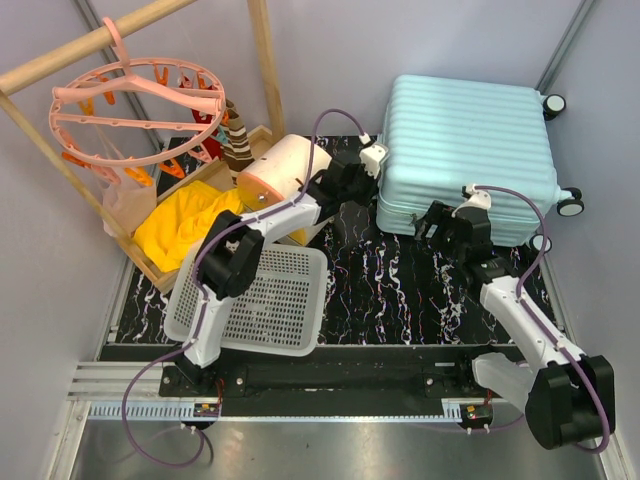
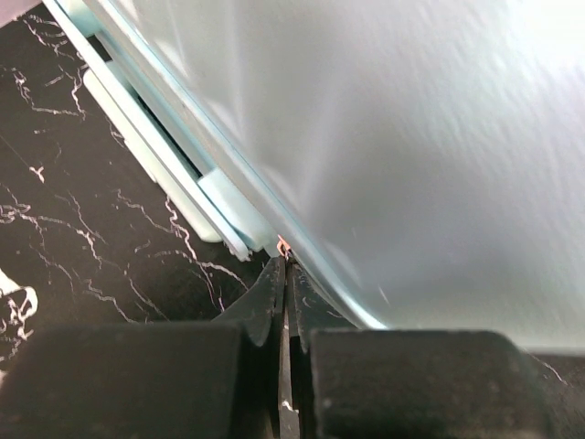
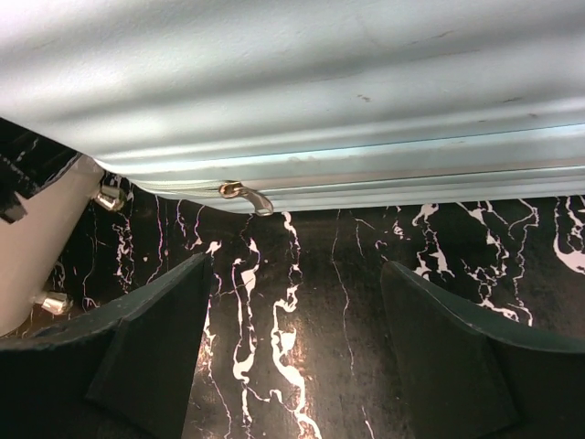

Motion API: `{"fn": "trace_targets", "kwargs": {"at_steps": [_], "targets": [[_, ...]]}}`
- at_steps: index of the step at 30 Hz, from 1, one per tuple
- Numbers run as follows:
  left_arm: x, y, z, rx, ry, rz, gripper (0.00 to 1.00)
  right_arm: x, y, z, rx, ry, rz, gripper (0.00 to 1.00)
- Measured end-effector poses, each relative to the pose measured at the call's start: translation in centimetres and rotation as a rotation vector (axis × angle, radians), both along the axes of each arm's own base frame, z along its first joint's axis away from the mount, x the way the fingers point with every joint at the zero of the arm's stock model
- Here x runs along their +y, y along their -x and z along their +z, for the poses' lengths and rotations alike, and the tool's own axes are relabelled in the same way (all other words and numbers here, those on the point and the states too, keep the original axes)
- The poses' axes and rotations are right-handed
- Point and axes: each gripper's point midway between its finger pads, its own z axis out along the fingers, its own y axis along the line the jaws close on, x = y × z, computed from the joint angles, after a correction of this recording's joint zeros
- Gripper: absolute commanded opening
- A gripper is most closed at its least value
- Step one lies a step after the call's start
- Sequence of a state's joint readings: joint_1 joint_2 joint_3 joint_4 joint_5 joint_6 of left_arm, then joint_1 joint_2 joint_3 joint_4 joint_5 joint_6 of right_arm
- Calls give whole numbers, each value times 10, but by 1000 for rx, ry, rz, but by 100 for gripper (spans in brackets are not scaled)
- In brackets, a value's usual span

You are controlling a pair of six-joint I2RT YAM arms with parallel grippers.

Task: Open, take out, and arrange the luggage
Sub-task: Unzip the luggage at the center of the board.

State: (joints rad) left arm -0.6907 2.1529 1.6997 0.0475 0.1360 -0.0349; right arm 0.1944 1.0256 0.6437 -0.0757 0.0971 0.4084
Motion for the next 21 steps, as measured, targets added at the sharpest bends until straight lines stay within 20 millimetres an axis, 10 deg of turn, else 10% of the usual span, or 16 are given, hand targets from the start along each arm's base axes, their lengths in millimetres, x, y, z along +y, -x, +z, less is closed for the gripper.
{"fn": "trace_targets", "kwargs": {"at_steps": [6,14,21], "targets": [[-3,-7,-1,-3,2,4,1,10,-1,-5,7,10,12,84],[8,-3,2,-77,36,-2,61,5,0,5,-24,22,-18,85],[35,-9,79,-255,160,50,64,-1,7,28,-90,17,-37,86]]}}
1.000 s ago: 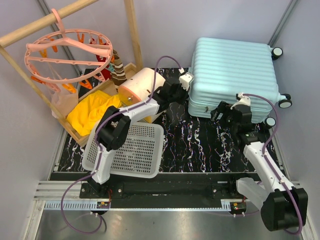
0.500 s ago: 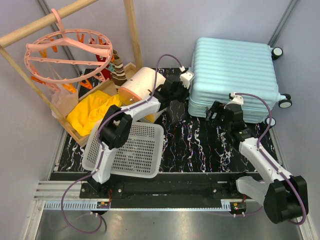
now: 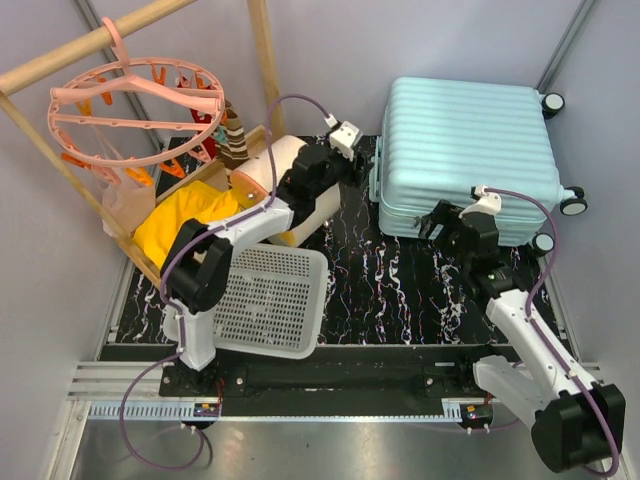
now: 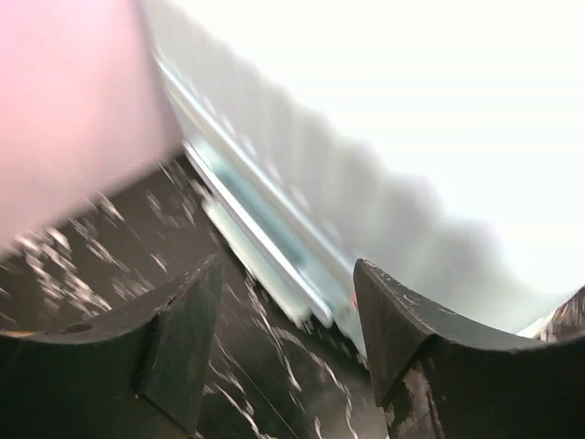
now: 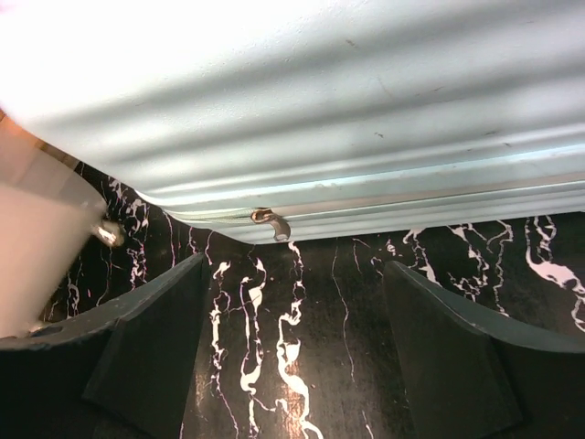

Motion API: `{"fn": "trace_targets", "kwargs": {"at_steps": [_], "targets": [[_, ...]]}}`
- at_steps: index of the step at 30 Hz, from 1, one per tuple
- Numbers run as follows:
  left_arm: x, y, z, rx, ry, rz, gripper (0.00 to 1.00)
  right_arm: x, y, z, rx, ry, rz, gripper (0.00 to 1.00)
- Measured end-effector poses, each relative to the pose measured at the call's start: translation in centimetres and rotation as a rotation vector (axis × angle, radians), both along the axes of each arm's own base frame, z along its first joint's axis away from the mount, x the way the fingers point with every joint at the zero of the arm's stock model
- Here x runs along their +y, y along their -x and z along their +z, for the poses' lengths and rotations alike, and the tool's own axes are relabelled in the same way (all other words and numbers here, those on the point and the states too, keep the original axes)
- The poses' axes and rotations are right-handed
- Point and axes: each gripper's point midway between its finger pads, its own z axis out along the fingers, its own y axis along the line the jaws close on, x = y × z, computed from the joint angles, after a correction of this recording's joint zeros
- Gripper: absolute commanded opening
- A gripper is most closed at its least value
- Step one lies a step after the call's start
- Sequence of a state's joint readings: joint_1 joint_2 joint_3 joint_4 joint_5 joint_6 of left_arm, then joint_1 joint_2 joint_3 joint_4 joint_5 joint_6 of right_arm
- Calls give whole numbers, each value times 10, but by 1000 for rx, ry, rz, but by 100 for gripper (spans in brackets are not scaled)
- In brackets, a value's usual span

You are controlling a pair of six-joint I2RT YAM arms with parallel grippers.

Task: Open, take out, and arrange the luggage
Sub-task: Unzip the luggage at the center of the board, then adjust the luggage at the center of the board.

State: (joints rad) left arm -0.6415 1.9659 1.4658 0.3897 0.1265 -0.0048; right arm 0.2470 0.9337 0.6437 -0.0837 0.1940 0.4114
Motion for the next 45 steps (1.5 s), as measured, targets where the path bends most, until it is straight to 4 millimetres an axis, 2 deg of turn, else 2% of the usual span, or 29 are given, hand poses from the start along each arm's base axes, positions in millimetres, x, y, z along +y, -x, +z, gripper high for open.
{"fn": "trace_targets", "kwargs": {"at_steps": [2,4,6,10,17,20,22,25,27,28,29,31,36,40,42,45], "targets": [[6,0,32,-64,42,14,66,-3,5,6,-13,4,-6,87],[11,3,53,-103,69,27,68,-6,11,12,-28,7,-13,93],[14,9,64,-124,85,28,75,-11,17,21,-44,17,-27,97],[5,25,67,-126,86,-1,83,-19,28,42,-50,43,-43,100],[-24,62,64,-87,67,-77,90,-19,32,116,-83,42,-32,100],[-34,74,76,-33,75,-69,91,-17,40,135,-98,25,-18,100],[-34,70,89,-1,82,-27,90,-16,41,145,-100,17,-9,100],[-34,43,126,31,124,84,90,-12,35,167,-123,1,-4,98],[-33,27,136,46,151,147,89,-8,27,180,-142,-18,4,96],[-33,19,140,58,172,178,86,-5,23,183,-151,-27,8,95],[-32,12,137,78,185,203,82,-4,20,184,-155,-35,8,94],[-29,-3,118,139,201,251,75,-3,15,182,-155,-44,4,92],[-15,-52,43,284,180,363,73,-5,6,183,-191,-46,-18,89],[-3,-88,-2,339,175,425,72,-20,-3,186,-216,13,-91,96],[4,-95,-12,363,187,444,71,-29,-10,183,-205,51,-140,97],[12,-104,-11,382,235,447,73,-37,-33,181,-151,92,-194,97]]}}
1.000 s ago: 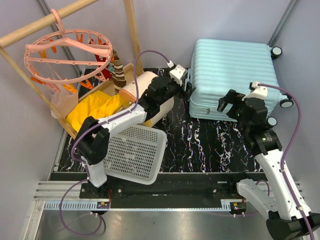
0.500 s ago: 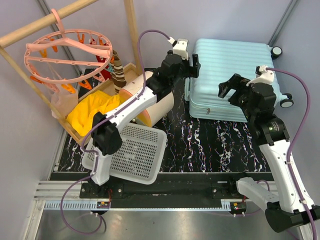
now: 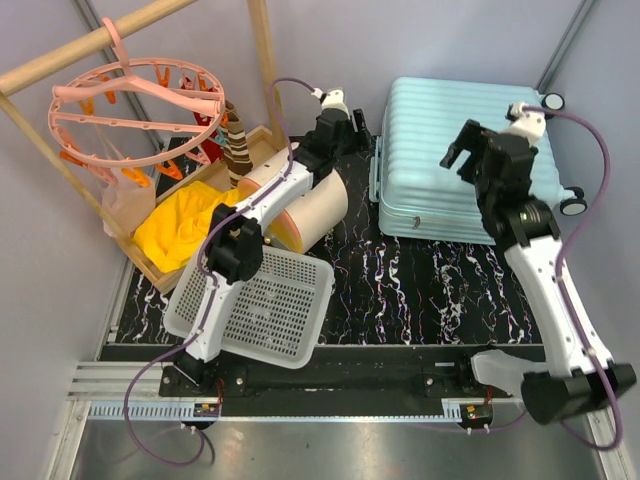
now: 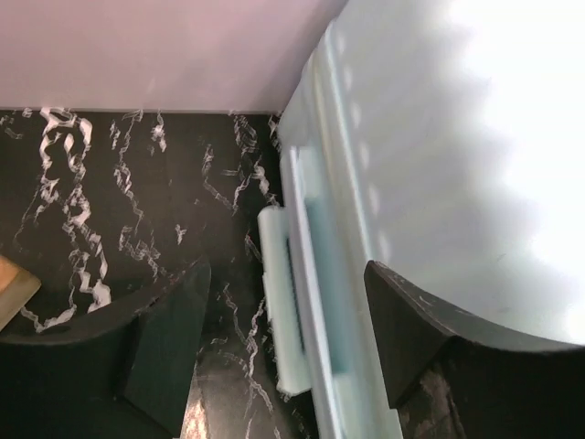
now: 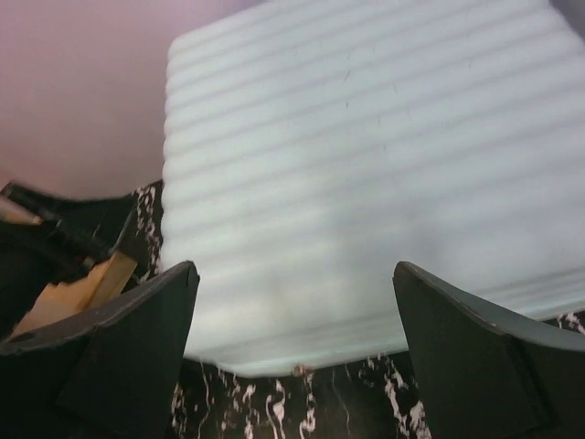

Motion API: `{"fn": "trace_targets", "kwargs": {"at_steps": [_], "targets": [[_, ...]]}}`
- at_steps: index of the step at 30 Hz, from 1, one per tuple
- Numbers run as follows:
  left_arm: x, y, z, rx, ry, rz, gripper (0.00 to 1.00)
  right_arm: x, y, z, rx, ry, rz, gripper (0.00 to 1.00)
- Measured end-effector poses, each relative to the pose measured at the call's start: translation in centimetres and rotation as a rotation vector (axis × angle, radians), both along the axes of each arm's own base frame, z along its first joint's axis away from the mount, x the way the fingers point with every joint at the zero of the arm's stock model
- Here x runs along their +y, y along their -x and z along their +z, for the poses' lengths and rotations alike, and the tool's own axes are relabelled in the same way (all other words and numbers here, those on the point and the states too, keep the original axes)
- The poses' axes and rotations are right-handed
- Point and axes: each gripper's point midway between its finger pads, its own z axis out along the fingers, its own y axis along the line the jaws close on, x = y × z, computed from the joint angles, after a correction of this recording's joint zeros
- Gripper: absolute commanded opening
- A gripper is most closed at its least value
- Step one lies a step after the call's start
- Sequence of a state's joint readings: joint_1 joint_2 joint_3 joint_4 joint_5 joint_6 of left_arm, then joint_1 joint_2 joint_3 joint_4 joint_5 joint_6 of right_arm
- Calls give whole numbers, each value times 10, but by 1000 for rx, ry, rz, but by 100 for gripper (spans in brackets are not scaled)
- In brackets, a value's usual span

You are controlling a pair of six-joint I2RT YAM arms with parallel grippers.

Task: Open, take out, and arrange the luggage
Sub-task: Adjust the luggage at the center of the board.

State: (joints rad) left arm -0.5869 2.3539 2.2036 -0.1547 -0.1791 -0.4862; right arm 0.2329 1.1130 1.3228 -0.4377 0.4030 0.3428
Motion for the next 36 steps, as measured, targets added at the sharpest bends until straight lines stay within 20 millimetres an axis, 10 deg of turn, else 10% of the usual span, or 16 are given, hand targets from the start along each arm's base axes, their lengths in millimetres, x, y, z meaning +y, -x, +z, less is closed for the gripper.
{"fn": "trace_targets", "kwargs": {"at_steps": [6,14,23,36], "targets": [[1,-12,18,-38,113,-16,75,-50,-73,12,60,-33,-150,98],[-22,-5,40,-67,237,-93,75,-201,-89,-26,121,-201,-413,98],[-38,1,57,-83,351,-140,75,-216,-144,-32,141,-139,-267,99],[-55,13,46,-71,369,-199,75,-253,-187,-119,261,-192,-64,100]]}}
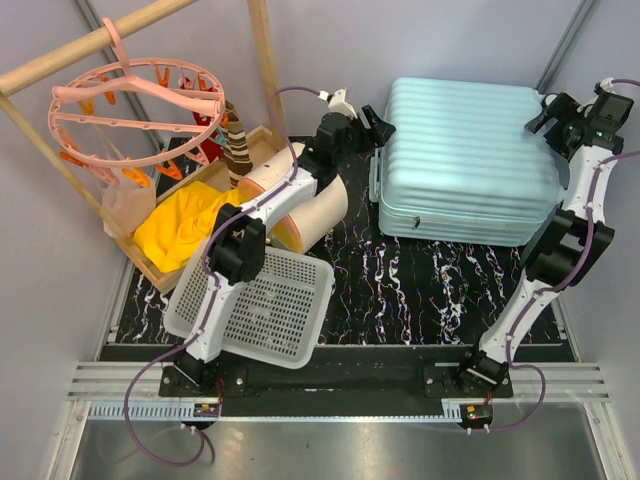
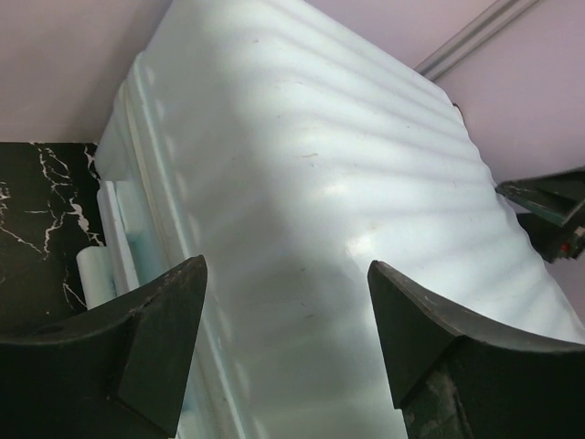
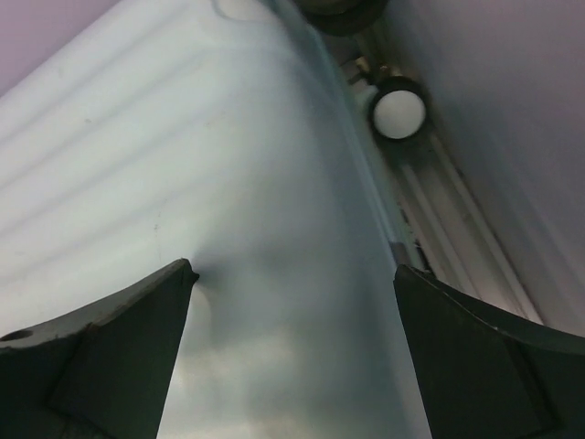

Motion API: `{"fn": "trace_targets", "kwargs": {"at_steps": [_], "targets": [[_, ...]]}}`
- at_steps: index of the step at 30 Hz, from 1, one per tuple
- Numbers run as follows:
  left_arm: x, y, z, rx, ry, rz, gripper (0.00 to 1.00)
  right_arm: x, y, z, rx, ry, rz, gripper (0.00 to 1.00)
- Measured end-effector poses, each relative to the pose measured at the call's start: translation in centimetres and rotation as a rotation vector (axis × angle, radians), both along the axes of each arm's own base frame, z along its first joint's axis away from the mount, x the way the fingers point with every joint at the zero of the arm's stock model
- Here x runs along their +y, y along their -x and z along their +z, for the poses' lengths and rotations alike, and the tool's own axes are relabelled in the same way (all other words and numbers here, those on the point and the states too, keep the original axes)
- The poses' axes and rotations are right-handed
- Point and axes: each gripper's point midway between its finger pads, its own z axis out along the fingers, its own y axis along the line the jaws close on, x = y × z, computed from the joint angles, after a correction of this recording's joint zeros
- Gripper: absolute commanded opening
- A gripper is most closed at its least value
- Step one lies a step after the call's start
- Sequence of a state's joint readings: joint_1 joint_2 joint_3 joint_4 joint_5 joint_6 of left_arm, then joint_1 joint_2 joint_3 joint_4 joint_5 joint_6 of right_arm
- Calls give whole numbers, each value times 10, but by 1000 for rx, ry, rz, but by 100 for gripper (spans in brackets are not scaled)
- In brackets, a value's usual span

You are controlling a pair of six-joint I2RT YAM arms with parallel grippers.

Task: Open, take out, and arrange the luggage
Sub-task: Adjust the luggage at the center of the board.

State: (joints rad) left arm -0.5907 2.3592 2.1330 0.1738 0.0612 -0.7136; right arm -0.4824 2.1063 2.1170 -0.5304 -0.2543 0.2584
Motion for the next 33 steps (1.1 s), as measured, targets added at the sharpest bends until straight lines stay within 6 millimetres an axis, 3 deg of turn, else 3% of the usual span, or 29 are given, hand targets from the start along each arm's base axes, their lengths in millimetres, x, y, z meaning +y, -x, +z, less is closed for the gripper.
{"fn": "trace_targets", "kwargs": {"at_steps": [7,12,20,33], "targets": [[-9,9,-2,1,-3,-59,73,17,-30,-7,-87,-123,266,92],[-18,28,-5,0,-8,-141,73,28,-41,-12,-112,-121,362,91],[-21,55,-7,11,-4,-215,72,38,-49,-15,-113,-85,369,90],[-21,78,-6,7,10,-249,71,46,-50,-12,-158,-11,319,90]]}}
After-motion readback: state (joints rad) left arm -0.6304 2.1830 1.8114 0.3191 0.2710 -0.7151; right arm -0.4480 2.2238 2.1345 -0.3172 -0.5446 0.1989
